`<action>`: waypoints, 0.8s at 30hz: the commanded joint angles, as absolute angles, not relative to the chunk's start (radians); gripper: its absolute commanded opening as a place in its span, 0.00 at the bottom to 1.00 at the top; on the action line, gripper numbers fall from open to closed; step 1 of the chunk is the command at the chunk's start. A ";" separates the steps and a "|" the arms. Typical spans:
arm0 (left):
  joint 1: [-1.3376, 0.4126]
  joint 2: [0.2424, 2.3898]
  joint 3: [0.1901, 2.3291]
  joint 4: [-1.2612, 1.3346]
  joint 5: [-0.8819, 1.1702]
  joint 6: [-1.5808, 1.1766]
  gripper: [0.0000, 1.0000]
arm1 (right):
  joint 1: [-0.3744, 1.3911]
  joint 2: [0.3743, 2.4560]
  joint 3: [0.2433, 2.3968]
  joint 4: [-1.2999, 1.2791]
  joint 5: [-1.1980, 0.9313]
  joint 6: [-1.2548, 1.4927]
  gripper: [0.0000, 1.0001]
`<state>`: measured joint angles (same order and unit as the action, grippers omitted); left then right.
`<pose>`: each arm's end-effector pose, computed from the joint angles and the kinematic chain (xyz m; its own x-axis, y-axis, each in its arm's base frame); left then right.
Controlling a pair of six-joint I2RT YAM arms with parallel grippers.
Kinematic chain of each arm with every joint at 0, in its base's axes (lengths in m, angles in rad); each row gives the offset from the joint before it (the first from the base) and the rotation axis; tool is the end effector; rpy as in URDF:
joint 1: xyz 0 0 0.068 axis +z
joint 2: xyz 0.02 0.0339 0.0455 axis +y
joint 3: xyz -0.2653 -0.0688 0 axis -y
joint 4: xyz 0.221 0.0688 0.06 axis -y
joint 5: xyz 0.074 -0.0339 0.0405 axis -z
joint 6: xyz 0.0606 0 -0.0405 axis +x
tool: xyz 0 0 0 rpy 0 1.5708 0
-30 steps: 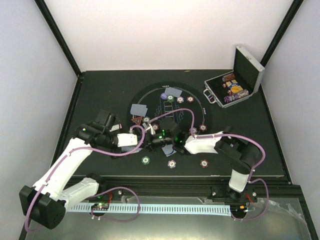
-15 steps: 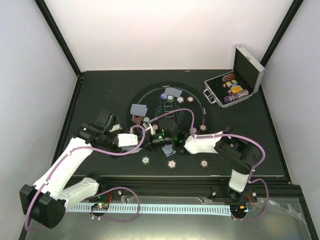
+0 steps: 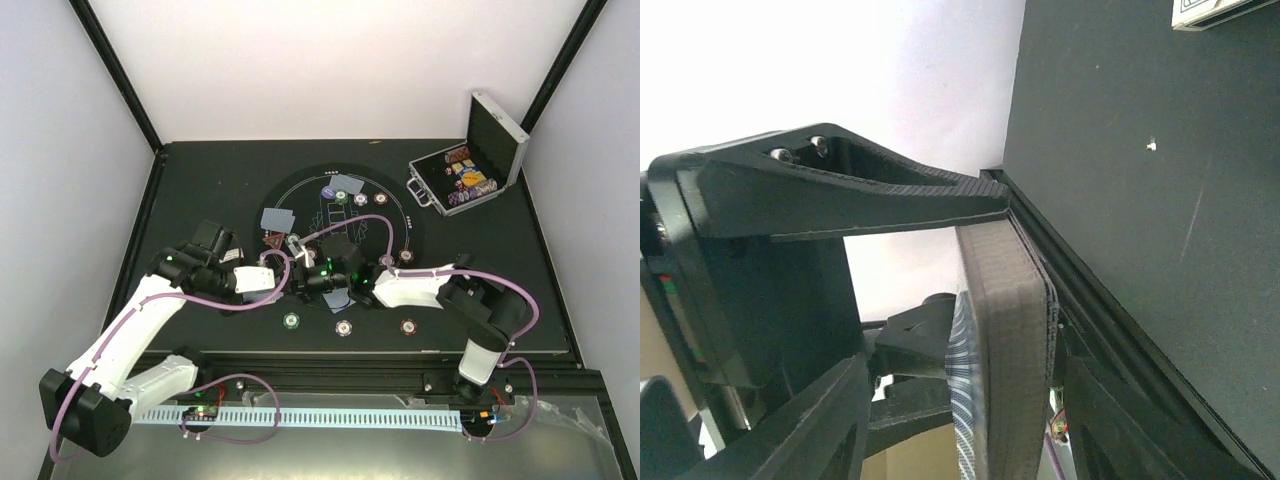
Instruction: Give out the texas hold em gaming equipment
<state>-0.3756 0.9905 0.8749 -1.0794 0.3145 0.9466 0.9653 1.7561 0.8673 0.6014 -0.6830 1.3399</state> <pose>0.1320 -0.0722 0.2470 -0.1370 0.8835 -0.4480 0.9678 0.2158 0.1296 0.1796 0.3267 0.2062 -0.9931 -0.1080 -0.0453 -0.0677 0.2140 0.9745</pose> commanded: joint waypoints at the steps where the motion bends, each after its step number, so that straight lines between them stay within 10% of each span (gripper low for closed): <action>1: -0.382 0.981 0.906 -1.083 0.307 0.945 0.01 | 0.955 1.712 0.859 0.557 -0.668 1.298 0.58; 24: -0.382 0.966 0.918 -1.097 0.304 0.954 0.02 | 0.932 1.773 0.843 0.546 -0.695 1.292 0.52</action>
